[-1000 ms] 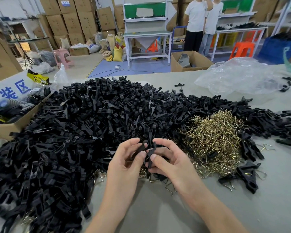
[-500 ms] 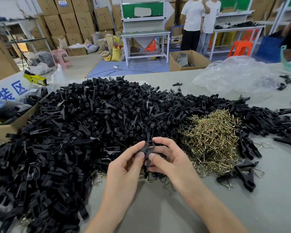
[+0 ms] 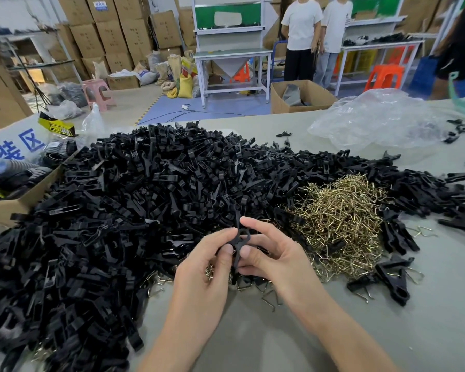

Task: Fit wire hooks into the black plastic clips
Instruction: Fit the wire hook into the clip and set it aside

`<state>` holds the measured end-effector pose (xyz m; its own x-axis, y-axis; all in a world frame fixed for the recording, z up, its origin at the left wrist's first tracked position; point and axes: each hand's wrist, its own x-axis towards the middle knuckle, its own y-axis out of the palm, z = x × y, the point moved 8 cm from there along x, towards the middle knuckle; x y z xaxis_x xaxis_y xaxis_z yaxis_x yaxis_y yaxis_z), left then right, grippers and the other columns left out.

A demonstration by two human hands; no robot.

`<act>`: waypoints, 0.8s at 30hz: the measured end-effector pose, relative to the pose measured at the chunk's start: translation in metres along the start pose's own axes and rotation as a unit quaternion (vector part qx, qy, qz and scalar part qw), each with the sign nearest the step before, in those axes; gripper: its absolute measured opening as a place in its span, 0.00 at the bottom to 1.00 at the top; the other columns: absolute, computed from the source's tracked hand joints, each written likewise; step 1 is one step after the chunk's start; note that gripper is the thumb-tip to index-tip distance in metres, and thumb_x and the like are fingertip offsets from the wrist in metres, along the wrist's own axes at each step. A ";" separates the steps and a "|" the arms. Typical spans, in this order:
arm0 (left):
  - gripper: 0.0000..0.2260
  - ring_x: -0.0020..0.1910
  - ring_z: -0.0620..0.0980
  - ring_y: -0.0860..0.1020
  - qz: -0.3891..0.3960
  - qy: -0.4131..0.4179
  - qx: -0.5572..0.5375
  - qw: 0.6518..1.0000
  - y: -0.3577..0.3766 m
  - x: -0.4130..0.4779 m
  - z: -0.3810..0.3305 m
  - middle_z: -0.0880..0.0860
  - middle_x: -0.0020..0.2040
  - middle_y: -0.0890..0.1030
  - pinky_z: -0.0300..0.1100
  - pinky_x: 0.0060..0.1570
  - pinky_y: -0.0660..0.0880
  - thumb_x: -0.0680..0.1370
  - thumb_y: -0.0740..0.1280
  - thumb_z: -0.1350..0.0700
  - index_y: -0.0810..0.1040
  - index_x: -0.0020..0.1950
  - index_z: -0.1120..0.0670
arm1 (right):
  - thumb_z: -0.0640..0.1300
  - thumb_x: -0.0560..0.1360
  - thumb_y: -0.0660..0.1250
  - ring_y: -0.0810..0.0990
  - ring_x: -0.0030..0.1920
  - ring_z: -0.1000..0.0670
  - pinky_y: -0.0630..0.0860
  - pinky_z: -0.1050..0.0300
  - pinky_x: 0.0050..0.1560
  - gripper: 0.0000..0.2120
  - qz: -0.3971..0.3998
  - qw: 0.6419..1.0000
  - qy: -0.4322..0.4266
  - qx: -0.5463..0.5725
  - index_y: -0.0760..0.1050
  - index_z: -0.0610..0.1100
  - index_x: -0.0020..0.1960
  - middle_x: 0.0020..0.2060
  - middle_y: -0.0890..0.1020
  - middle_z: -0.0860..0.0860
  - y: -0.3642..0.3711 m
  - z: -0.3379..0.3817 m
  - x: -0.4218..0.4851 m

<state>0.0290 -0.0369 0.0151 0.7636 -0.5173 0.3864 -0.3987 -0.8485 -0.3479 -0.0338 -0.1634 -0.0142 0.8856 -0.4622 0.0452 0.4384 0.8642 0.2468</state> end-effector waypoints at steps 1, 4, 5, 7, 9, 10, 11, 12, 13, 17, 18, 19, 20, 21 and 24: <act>0.15 0.56 0.40 0.79 0.000 0.004 -0.001 1.000 0.000 0.000 -0.001 0.39 0.56 0.80 0.29 0.52 0.72 0.81 0.65 0.60 0.81 0.59 0.41 | 0.32 0.77 0.69 0.85 0.43 0.50 0.83 0.58 0.47 0.20 0.006 1.000 -0.001 -0.001 0.80 0.52 0.62 0.48 0.86 0.49 0.001 0.000 0.000; 0.16 0.48 0.42 0.79 0.006 -0.006 -0.036 0.999 -0.002 0.000 0.002 0.43 0.52 0.80 0.30 0.44 0.73 0.82 0.64 0.63 0.82 0.58 0.42 | 0.34 0.77 0.70 0.85 0.46 0.51 0.82 0.59 0.48 0.17 0.021 1.000 -0.011 -0.014 0.84 0.54 0.57 0.49 0.86 0.50 0.003 0.003 -0.001; 0.18 0.44 0.41 0.79 0.011 -0.015 -0.052 0.998 -0.002 0.000 0.003 0.43 0.52 0.81 0.31 0.41 0.73 0.82 0.63 0.63 0.81 0.61 0.41 | 0.35 0.76 0.71 0.85 0.49 0.52 0.82 0.59 0.49 0.15 0.020 0.999 -0.017 -0.019 0.84 0.54 0.55 0.50 0.86 0.51 0.003 0.005 -0.001; 0.19 0.33 0.40 0.75 0.006 -0.034 -0.063 0.997 -0.007 0.001 0.005 0.40 0.55 0.83 0.31 0.35 0.72 0.83 0.61 0.60 0.75 0.67 0.38 | 0.36 0.75 0.72 0.85 0.51 0.53 0.82 0.60 0.49 0.13 0.009 0.999 -0.030 -0.024 0.84 0.53 0.53 0.50 0.86 0.50 -0.001 0.008 0.000; 0.18 0.33 0.43 0.75 -0.018 -0.033 -0.040 0.999 -0.019 0.004 0.008 0.38 0.56 0.83 0.33 0.35 0.73 0.83 0.61 0.58 0.74 0.65 0.36 | 0.38 0.73 0.73 0.86 0.52 0.51 0.82 0.58 0.53 0.12 -0.009 0.999 -0.035 -0.027 0.84 0.53 0.52 0.50 0.87 0.50 -0.007 0.009 0.001; 0.16 0.36 0.41 0.77 -0.026 -0.026 -0.016 0.999 -0.027 0.006 0.010 0.38 0.55 0.82 0.33 0.37 0.73 0.83 0.62 0.56 0.75 0.62 0.36 | 0.41 0.72 0.74 0.86 0.53 0.51 0.81 0.58 0.56 0.12 -0.021 0.999 -0.037 -0.033 0.83 0.54 0.52 0.50 0.87 0.50 -0.011 0.010 0.001; 0.13 0.42 0.41 0.78 -0.021 -0.014 0.016 1.000 -0.033 0.007 0.012 0.38 0.54 0.82 0.33 0.40 0.73 0.82 0.63 0.54 0.76 0.58 0.36 | 0.43 0.71 0.74 0.85 0.54 0.51 0.80 0.58 0.57 0.12 -0.030 0.998 -0.040 -0.033 0.83 0.55 0.52 0.51 0.87 0.51 -0.014 0.010 0.002; 0.09 0.47 0.40 0.78 0.000 0.005 0.070 0.998 -0.037 0.008 0.014 0.37 0.53 0.80 0.32 0.44 0.72 0.81 0.63 0.51 0.77 0.55 0.36 | 0.44 0.70 0.74 0.85 0.55 0.51 0.80 0.59 0.57 0.12 -0.038 0.998 -0.043 -0.023 0.83 0.55 0.52 0.53 0.87 0.51 -0.017 0.011 0.002; 0.06 0.52 0.40 0.76 0.038 0.025 0.149 0.988 -0.037 0.008 0.015 0.36 0.52 0.79 0.32 0.49 0.71 0.79 0.63 0.47 0.77 0.53 0.37 | 0.44 0.70 0.74 0.85 0.55 0.51 0.80 0.60 0.56 0.12 -0.042 0.998 -0.044 -0.003 0.83 0.55 0.52 0.54 0.86 0.51 -0.019 0.012 0.003; 0.20 0.62 0.37 0.63 0.194 0.021 0.398 0.896 -0.020 0.003 0.042 0.32 0.57 0.68 0.38 0.65 0.57 0.75 0.60 0.30 0.74 0.63 0.35 | 0.44 0.70 0.73 0.84 0.53 0.52 0.81 0.62 0.51 0.11 -0.067 0.997 -0.036 0.032 0.83 0.53 0.52 0.54 0.86 0.51 -0.026 0.012 0.004; 0.21 0.63 0.39 0.62 0.200 0.008 0.409 0.890 -0.017 0.003 0.046 0.33 0.58 0.66 0.39 0.66 0.56 0.75 0.60 0.30 0.72 0.66 0.35 | 0.43 0.71 0.73 0.84 0.53 0.52 0.81 0.62 0.51 0.11 -0.072 0.996 -0.031 0.031 0.83 0.52 0.53 0.54 0.86 0.51 -0.026 0.012 0.004; 0.21 0.64 0.39 0.62 0.196 0.004 0.408 0.892 -0.015 0.004 0.047 0.34 0.58 0.66 0.39 0.67 0.55 0.76 0.59 0.31 0.72 0.67 0.35 | 0.41 0.73 0.73 0.84 0.53 0.52 0.81 0.62 0.50 0.11 -0.074 0.996 -0.028 0.029 0.83 0.51 0.54 0.54 0.86 0.51 -0.027 0.011 0.004; 0.19 0.64 0.40 0.64 0.187 0.011 0.400 0.897 -0.012 0.005 0.045 0.34 0.57 0.68 0.39 0.67 0.55 0.77 0.59 0.32 0.73 0.65 0.36 | 0.39 0.74 0.72 0.84 0.52 0.52 0.81 0.62 0.50 0.11 -0.077 0.996 -0.027 0.028 0.83 0.50 0.54 0.54 0.86 0.51 -0.028 0.010 0.004; 0.16 0.63 0.40 0.66 0.177 0.023 0.394 0.901 -0.010 0.006 0.042 0.34 0.55 0.70 0.39 0.67 0.56 0.78 0.60 0.35 0.75 0.62 0.36 | 0.38 0.75 0.72 0.84 0.52 0.52 0.81 0.62 0.50 0.11 -0.081 0.996 -0.026 0.029 0.83 0.51 0.53 0.54 0.86 0.51 -0.028 0.010 0.004; 0.06 0.56 0.42 0.73 0.139 0.057 0.386 0.910 -0.007 0.007 0.035 0.37 0.50 0.75 0.43 0.65 0.61 0.78 0.66 0.42 0.78 0.52 0.40 | 0.37 0.75 0.72 0.85 0.53 0.51 0.81 0.61 0.49 0.11 -0.087 0.995 -0.021 0.032 0.83 0.52 0.52 0.54 0.86 0.51 -0.029 0.008 0.005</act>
<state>0.0549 -0.0304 -0.0097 0.6124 -0.7453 0.2637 -0.0585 -0.3753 -0.9251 -0.0436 -0.1921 -0.0134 0.7887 -0.6137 0.0370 0.5736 0.7562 0.3150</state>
